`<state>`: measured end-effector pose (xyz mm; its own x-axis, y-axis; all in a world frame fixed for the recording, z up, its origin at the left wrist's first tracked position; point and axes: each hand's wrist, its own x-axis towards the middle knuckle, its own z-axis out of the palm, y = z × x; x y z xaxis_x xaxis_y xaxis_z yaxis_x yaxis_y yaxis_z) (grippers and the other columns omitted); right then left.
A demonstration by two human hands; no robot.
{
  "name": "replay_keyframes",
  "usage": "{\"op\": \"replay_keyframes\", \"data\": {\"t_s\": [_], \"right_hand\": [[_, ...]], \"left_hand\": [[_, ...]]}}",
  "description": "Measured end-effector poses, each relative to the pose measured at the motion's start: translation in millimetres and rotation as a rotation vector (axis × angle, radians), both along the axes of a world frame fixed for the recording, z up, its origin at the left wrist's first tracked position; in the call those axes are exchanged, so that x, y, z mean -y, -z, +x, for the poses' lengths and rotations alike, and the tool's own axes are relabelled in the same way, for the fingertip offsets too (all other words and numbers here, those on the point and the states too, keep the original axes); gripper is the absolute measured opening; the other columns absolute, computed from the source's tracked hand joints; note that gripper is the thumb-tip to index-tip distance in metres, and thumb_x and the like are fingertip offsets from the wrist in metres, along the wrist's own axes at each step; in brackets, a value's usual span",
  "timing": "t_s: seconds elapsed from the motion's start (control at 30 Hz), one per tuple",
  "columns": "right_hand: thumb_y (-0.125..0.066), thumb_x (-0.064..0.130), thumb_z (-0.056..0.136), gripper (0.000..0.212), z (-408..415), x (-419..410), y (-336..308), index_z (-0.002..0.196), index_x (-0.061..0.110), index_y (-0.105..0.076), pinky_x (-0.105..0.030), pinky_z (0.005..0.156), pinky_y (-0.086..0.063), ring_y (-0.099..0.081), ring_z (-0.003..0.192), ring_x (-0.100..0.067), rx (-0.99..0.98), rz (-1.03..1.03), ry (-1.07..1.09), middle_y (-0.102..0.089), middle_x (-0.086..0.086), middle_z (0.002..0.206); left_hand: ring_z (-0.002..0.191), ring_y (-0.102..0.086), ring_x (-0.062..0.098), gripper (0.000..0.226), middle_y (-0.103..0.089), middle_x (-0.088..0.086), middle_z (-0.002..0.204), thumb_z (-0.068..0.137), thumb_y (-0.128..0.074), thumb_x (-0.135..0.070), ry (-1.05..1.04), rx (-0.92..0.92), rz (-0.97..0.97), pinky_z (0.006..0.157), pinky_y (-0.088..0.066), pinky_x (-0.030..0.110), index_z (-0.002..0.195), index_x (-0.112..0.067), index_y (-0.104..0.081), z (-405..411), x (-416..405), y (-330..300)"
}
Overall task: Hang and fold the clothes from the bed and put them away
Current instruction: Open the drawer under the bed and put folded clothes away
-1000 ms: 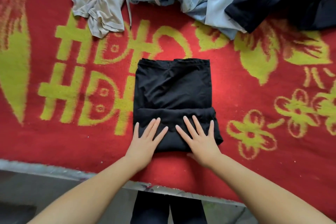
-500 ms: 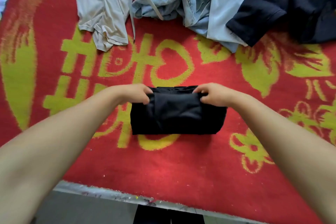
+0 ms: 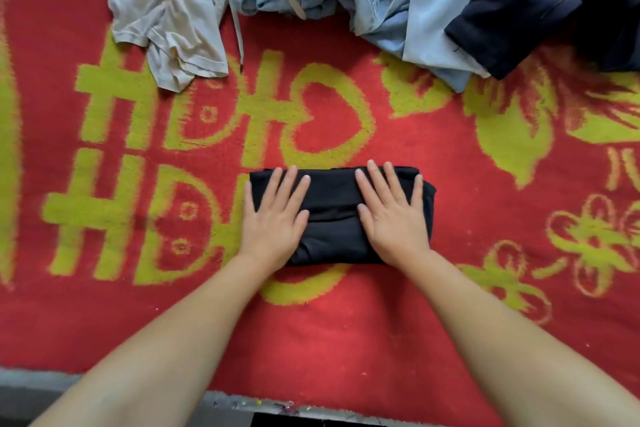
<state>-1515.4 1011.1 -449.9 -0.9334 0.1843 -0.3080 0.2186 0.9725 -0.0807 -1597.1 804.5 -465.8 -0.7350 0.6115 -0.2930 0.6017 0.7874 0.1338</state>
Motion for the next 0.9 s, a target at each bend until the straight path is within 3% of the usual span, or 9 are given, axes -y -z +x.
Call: {"op": "replay_keyframes", "data": {"t_s": [0.1, 0.2, 0.27, 0.37, 0.43, 0.53, 0.6, 0.7, 0.9], "right_hand": [[-0.016, 0.042, 0.100, 0.056, 9, -35, 3, 0.153, 0.030, -0.004, -0.061, 0.112, 0.007, 0.002, 0.149, -0.017, 0.141, 0.008, 0.229, -0.002, 0.007, 0.161], [-0.017, 0.040, 0.101, 0.056, 18, -52, -9, 0.154, 0.026, -0.003, -0.064, 0.112, 0.006, 0.007, 0.148, -0.016, 0.144, 0.020, 0.312, 0.001, 0.004, 0.162], [-0.025, 0.037, 0.100, 0.057, 22, -44, -20, 0.153, 0.019, -0.015, -0.068, 0.110, -0.001, -0.003, 0.148, -0.020, 0.048, 0.020, 0.201, -0.011, -0.003, 0.161], [-0.048, 0.033, 0.081, 0.073, 42, -8, -29, 0.149, 0.019, -0.027, -0.074, 0.105, -0.013, -0.016, 0.146, -0.027, -0.051, -0.046, -0.106, -0.024, -0.009, 0.157], [-0.064, 0.028, 0.067, 0.091, 54, 12, -25, 0.150, 0.024, -0.026, -0.075, 0.103, -0.010, -0.014, 0.146, -0.032, 0.007, -0.044, -0.226, -0.021, -0.009, 0.158], [-0.077, 0.026, 0.059, 0.105, 46, 23, -15, 0.150, 0.027, -0.025, -0.077, 0.100, -0.005, -0.014, 0.145, -0.038, 0.091, -0.004, -0.155, -0.021, -0.009, 0.158], [-0.075, 0.025, 0.069, 0.106, 34, 23, -12, 0.151, 0.033, -0.008, -0.076, 0.100, 0.004, -0.004, 0.147, -0.038, 0.118, 0.001, -0.126, -0.011, -0.005, 0.161], [-0.051, 0.009, 0.090, 0.093, 26, 20, -17, 0.147, 0.040, 0.016, -0.073, 0.104, 0.004, 0.014, 0.146, -0.033, 0.193, 0.011, -0.103, 0.010, 0.003, 0.161], [-0.042, -0.002, 0.094, 0.080, -3, 12, -81, 0.153, 0.036, -0.003, -0.063, 0.112, -0.015, 0.000, 0.147, -0.036, 0.310, -0.104, -0.066, -0.005, 0.005, 0.161]], "left_hand": [[0.147, -0.009, 0.019, 0.056, -0.004, -0.001, 0.159, 0.099, -0.013, -0.048, -0.078, 0.050, -0.052, 0.113, -0.006, 0.061, 0.149, -0.025, -0.005, -15, 27, 8], [0.147, 0.004, 0.018, 0.061, 0.004, 0.000, 0.159, 0.098, -0.009, -0.052, -0.137, 0.038, -0.031, 0.115, 0.001, 0.059, 0.149, -0.021, 0.001, -22, 41, -2], [0.147, -0.002, 0.020, 0.065, -0.005, 0.005, 0.159, 0.097, -0.021, -0.048, -0.101, -0.011, 0.062, 0.114, -0.002, 0.060, 0.151, -0.013, -0.008, -15, 41, -13], [0.148, -0.006, 0.021, 0.075, -0.013, 0.008, 0.159, 0.088, -0.043, -0.046, 0.158, -0.075, 0.200, 0.112, -0.007, 0.063, 0.151, -0.014, -0.017, 20, 34, -21], [0.147, -0.012, 0.025, 0.090, -0.015, 0.010, 0.159, 0.075, -0.064, -0.039, 0.269, -0.043, 0.140, 0.110, -0.012, 0.068, 0.151, -0.020, -0.019, 44, 27, -21], [0.145, -0.020, 0.032, 0.112, -0.021, 0.014, 0.157, 0.057, -0.082, -0.024, 0.126, 0.000, 0.005, 0.104, -0.015, 0.071, 0.150, -0.023, -0.022, 47, 10, -14], [0.146, -0.010, 0.033, 0.108, -0.008, 0.012, 0.159, 0.067, -0.074, -0.011, 0.084, -0.018, -0.027, 0.105, -0.012, 0.072, 0.151, -0.027, -0.008, 38, 0, -10], [0.144, 0.020, 0.031, 0.100, 0.028, 0.006, 0.154, 0.085, -0.048, 0.002, 0.096, 0.027, -0.110, 0.107, -0.003, 0.071, 0.143, -0.032, 0.026, 31, -4, -7], [0.147, 0.007, 0.030, 0.086, 0.005, -0.001, 0.161, 0.093, -0.043, 0.004, 0.037, 0.212, -0.164, 0.113, -0.015, 0.061, 0.152, -0.032, 0.008, 17, -10, -70]]}}
